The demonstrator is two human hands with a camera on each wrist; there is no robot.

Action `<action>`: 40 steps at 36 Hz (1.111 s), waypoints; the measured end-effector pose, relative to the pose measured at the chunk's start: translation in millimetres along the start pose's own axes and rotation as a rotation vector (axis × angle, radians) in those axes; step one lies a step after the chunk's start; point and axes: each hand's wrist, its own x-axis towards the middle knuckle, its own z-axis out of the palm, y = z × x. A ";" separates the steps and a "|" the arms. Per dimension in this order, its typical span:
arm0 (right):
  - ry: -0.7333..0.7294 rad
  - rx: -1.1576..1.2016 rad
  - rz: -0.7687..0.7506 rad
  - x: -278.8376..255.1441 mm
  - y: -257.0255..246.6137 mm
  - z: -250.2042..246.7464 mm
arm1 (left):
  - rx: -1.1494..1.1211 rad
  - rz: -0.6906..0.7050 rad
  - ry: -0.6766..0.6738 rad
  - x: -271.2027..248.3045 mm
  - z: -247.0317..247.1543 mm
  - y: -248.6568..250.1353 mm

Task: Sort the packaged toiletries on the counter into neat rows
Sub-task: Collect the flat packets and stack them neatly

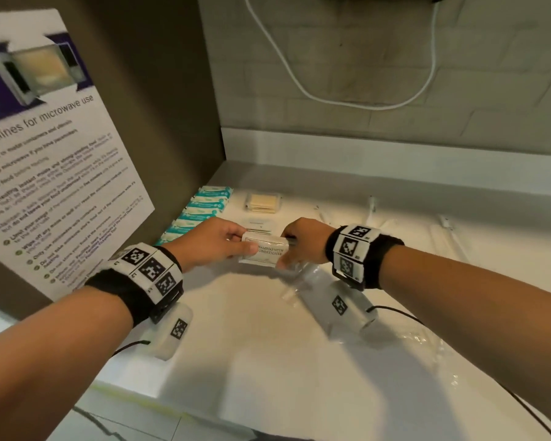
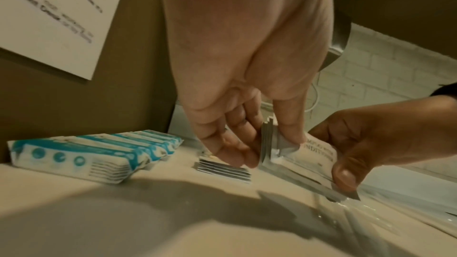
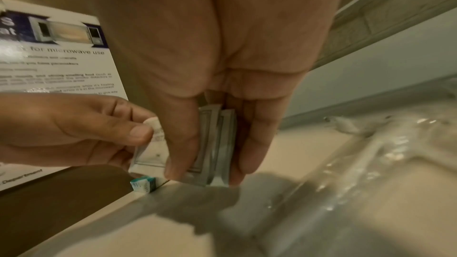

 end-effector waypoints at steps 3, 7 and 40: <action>-0.003 0.023 0.042 14.9 -13.7 8.6 | -0.010 -0.063 -0.013 7.2 -10.8 -14.5; -0.018 0.019 0.061 28.9 -24.6 19.5 | -0.023 -0.112 -0.024 15.0 -17.5 -29.2; 0.022 -0.130 0.122 42.1 -33.6 37.9 | 0.724 0.073 -0.133 36.1 -16.8 -27.1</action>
